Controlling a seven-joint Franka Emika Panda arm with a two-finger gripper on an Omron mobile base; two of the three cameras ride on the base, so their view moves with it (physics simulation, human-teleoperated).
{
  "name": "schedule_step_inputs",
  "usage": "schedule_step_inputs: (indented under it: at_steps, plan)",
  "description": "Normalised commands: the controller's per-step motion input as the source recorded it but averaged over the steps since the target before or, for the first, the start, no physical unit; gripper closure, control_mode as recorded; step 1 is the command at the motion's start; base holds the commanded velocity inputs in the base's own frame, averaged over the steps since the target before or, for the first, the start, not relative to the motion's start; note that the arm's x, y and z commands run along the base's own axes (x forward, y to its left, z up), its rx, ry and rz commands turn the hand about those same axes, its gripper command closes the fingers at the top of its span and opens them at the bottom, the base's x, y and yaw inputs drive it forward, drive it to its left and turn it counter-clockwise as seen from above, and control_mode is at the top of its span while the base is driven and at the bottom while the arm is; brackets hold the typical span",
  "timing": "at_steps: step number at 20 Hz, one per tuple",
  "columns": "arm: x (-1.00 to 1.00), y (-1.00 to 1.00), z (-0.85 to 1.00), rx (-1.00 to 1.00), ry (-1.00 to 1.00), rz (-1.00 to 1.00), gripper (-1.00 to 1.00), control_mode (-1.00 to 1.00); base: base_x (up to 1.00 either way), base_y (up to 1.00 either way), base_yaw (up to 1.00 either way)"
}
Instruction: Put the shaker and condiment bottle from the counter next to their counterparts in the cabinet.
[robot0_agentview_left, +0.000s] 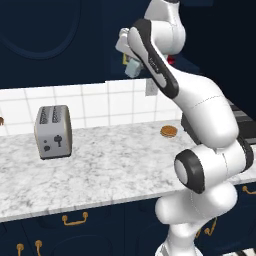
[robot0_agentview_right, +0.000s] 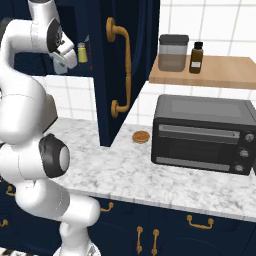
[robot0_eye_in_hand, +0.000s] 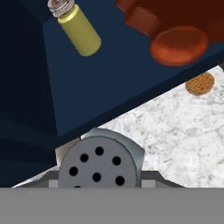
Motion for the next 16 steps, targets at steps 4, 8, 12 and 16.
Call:
schedule_step_inputs:
  at_steps: [4, 8, 12, 16]
  plan:
    - [0.7, -0.11, 0.6, 0.0, -0.04, 0.02, 1.0, -1.0, 0.0, 0.0, 0.0]
    - [0.09, 0.21, 0.01, -0.04, 0.0, 0.02, 1.0, -1.0, 0.0, 0.0, 0.0]
    - [0.43, 0.11, 0.0, -0.08, 0.0, 0.0, 1.0, -1.0, 0.0, 0.0, 0.0]
    - [0.59, 0.07, 0.0, -0.06, 0.0, 0.0, 1.0, -1.0, 0.0, 0.0, 0.0]
